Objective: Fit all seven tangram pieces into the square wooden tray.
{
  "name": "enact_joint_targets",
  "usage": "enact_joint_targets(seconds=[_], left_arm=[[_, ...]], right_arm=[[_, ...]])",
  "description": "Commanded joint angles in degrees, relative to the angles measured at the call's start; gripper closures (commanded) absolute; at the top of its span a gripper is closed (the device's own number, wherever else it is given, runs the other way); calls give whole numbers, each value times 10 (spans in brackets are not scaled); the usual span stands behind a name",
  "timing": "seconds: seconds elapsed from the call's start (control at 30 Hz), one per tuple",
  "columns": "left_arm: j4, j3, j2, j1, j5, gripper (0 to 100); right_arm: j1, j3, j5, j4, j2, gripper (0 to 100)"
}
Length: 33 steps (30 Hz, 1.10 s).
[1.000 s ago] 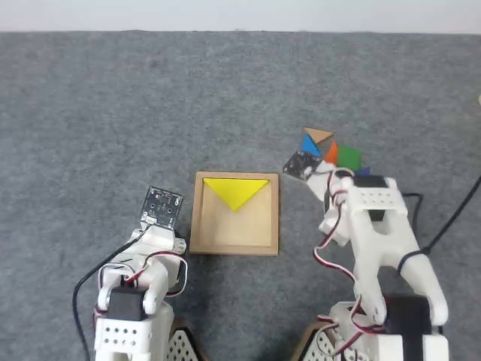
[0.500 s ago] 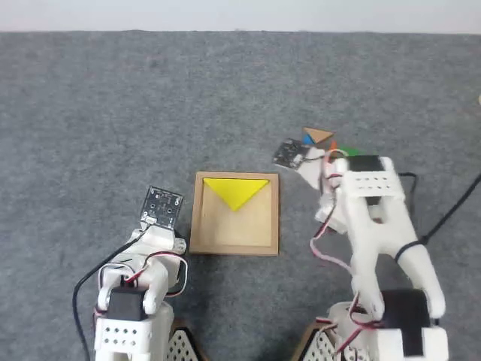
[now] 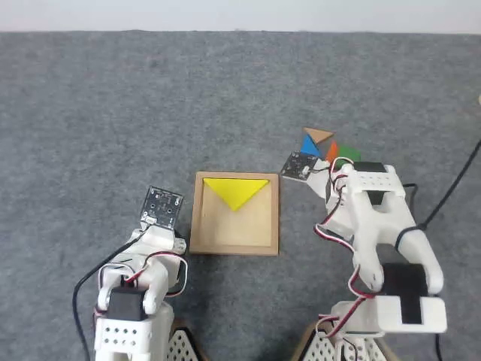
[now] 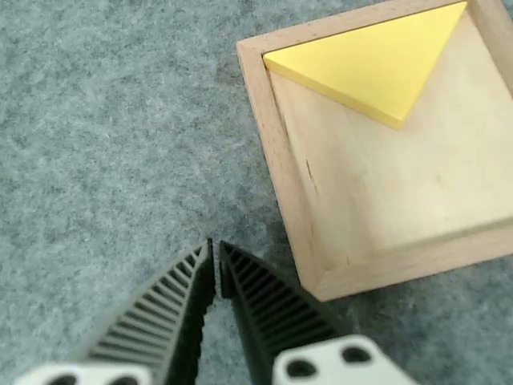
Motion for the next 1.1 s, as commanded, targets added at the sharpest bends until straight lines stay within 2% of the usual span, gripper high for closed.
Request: enact_joint_targets(seconds=[0.0,0.23,0.33,0.57,0.7,0.87,1.07], left_arm=[[3,-3,-5,-4,3,985],[3,-3,-5,-4,3,985],[3,-3,-5,-4,3,985],[3,-3,-5,-4,3,985],[3,-3,-5,-4,3,985],[3,-3,-5,-4,3,985],[3,-3,-5,-4,3,985]], right_arm=[[7,-3,-44,-31,15,567],[7,-13,-135,-47,55,572],[7,-18,-161,-45,58,635],[7,-18,-166,-44,58,769],[5,-17,-167,-43,56,779],[-10,-25,-178,13,50,779],[-29,-27,-200,29,-20,779]])
